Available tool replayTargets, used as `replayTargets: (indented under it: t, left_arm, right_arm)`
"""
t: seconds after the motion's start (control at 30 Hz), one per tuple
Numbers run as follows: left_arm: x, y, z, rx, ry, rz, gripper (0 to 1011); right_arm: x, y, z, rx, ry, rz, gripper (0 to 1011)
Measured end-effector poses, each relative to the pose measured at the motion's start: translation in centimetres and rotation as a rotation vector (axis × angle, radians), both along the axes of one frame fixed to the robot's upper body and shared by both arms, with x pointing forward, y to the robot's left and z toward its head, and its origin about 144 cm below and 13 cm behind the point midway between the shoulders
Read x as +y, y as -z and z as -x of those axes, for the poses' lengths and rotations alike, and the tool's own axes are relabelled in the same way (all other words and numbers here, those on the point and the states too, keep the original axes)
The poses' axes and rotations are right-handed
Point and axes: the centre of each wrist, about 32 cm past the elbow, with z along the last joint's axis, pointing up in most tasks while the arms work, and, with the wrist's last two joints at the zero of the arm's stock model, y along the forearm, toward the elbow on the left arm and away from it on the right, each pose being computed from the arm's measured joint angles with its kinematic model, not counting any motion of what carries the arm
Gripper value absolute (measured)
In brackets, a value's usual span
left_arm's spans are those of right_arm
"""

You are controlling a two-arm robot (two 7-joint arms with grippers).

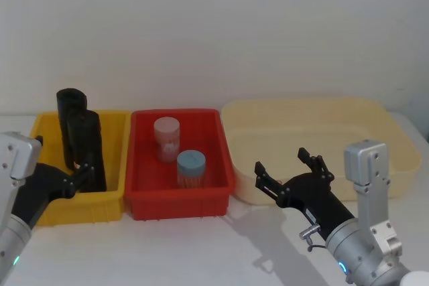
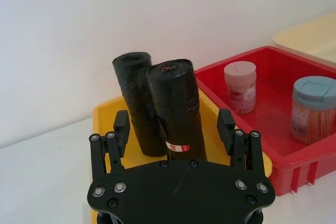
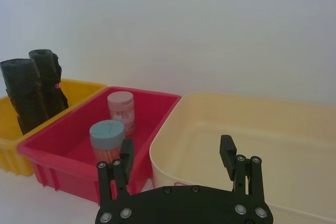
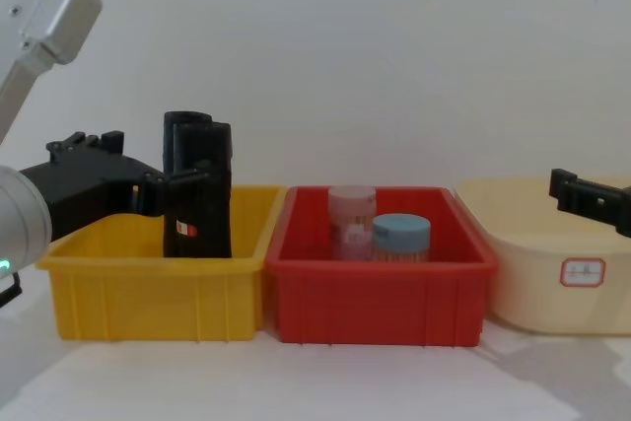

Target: Pick up the garbage bag with the one hand and transfer it to the other hand.

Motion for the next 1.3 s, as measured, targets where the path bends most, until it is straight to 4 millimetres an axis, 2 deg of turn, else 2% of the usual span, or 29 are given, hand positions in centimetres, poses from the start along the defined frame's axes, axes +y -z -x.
replayTargets:
  t: [0.43,0.97,1.3]
  left_arm:
    - [0.6,0.1,-2.1,0.042,0.034,0.005,1001]
    - [0.4,0.5,-5.0,0.059,0.094,0.048,1001]
    - [0.2,0.7,-6.1,0.063,0.119,0.067,978]
  right_arm:
    - [0.0,0.0,0.0,0.0,0.0,0.0,1001]
    - [0.0,0.0,0.0,0.0,0.0,0.0,1000]
    - [0.0,0.0,0.0,0.0,0.0,0.0,1000]
